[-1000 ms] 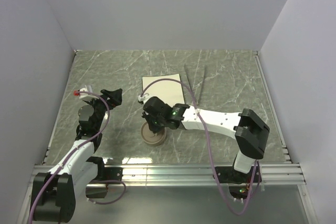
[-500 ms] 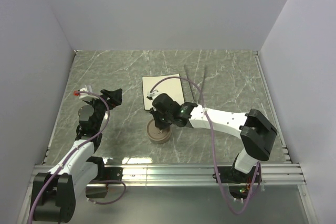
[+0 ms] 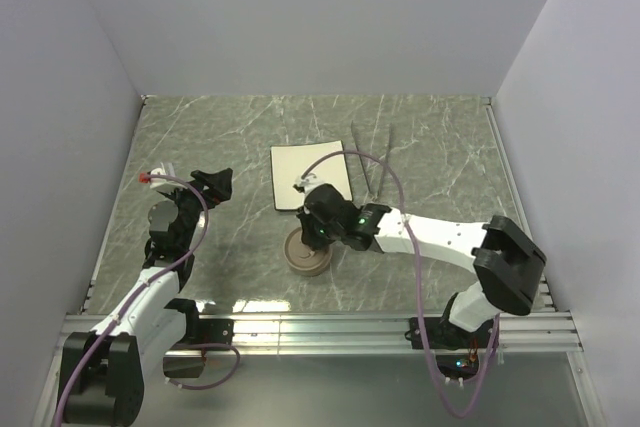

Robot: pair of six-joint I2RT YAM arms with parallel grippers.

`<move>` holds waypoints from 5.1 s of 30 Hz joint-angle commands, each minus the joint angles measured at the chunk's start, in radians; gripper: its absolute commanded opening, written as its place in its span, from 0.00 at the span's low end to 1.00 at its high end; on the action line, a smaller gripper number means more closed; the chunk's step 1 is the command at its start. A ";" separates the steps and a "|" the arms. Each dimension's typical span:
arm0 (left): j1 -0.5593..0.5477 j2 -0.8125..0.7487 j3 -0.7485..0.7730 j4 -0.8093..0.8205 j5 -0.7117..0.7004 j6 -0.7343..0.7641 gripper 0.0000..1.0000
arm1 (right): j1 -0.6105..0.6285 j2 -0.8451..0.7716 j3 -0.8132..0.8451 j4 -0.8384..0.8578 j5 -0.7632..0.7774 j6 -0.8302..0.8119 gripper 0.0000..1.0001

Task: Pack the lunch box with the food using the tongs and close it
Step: Put the lid back on the lunch box

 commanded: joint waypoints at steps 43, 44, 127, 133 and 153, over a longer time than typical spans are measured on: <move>0.005 -0.015 -0.011 0.029 0.000 -0.009 0.99 | -0.069 -0.521 -0.426 0.234 0.270 0.157 0.00; 0.005 -0.015 -0.011 0.029 0.001 -0.009 0.99 | -0.069 -0.521 -0.423 0.221 0.285 0.160 0.00; 0.005 -0.015 -0.016 0.035 0.007 -0.010 1.00 | 0.164 -0.107 -0.145 0.164 0.416 0.174 0.00; 0.005 -0.018 -0.017 0.036 0.005 -0.010 1.00 | 0.164 -0.129 -0.142 0.183 0.426 0.177 0.00; 0.005 -0.016 -0.019 0.038 0.007 -0.010 0.99 | 0.161 -0.058 -0.093 0.197 0.405 0.168 0.00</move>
